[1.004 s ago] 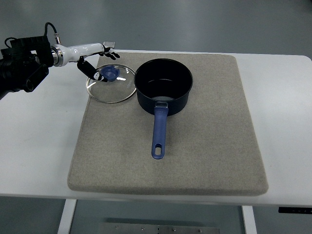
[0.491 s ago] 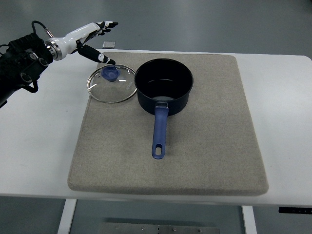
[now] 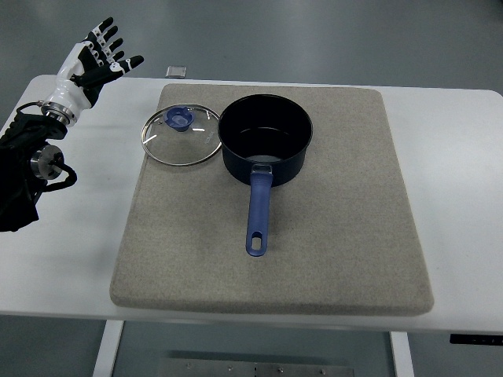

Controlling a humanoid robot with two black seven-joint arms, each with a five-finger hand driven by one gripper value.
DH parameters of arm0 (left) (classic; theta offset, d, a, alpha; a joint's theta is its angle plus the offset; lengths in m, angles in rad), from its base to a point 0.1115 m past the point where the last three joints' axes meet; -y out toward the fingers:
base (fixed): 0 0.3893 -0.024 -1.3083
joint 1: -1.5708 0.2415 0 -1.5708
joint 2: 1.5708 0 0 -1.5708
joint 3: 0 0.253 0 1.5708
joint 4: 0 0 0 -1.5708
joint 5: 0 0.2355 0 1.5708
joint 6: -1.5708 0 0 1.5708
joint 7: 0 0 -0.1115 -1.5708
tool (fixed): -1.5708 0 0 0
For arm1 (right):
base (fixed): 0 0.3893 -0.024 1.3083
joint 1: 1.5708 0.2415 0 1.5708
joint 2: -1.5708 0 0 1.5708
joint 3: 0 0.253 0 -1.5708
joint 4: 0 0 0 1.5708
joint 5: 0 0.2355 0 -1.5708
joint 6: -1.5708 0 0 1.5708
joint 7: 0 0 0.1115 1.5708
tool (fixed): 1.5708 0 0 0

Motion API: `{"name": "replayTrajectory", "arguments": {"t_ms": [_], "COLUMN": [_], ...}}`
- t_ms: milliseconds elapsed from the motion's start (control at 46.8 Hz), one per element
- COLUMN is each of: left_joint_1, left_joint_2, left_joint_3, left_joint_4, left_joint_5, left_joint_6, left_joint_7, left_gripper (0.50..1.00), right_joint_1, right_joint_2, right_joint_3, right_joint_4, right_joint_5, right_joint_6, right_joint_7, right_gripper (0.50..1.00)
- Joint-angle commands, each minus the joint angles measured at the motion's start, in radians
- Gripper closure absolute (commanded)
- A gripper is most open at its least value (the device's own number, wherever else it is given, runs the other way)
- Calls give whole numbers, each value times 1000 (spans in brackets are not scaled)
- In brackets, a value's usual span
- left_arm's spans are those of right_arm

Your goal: Open pot lid and place left with left hand

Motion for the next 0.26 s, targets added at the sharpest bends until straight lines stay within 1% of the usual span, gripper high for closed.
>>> {"name": "replayTrajectory", "arguments": {"t_ms": [0, 128, 235], "left_joint_1": [25, 34, 36], "left_joint_2": [-1, -4, -10], "left_joint_3": [-94, -214, -266], "left_joint_4": [-6, -7, -7], "left_joint_5": [0, -1, -1], "left_joint_6": [-4, -12, -10], "left_joint_7": [0, 0, 0], "left_gripper": [508, 508, 508], "right_joint_1": [0, 0, 0], "right_joint_2": [0, 0, 0], "right_joint_3": [0, 0, -2], "right_joint_4": [0, 0, 0], "right_joint_5": [-1, -1, -1], "right_joint_6": [0, 1, 3], "right_joint_7": [0, 0, 0], "right_gripper": [583, 583, 583]}}
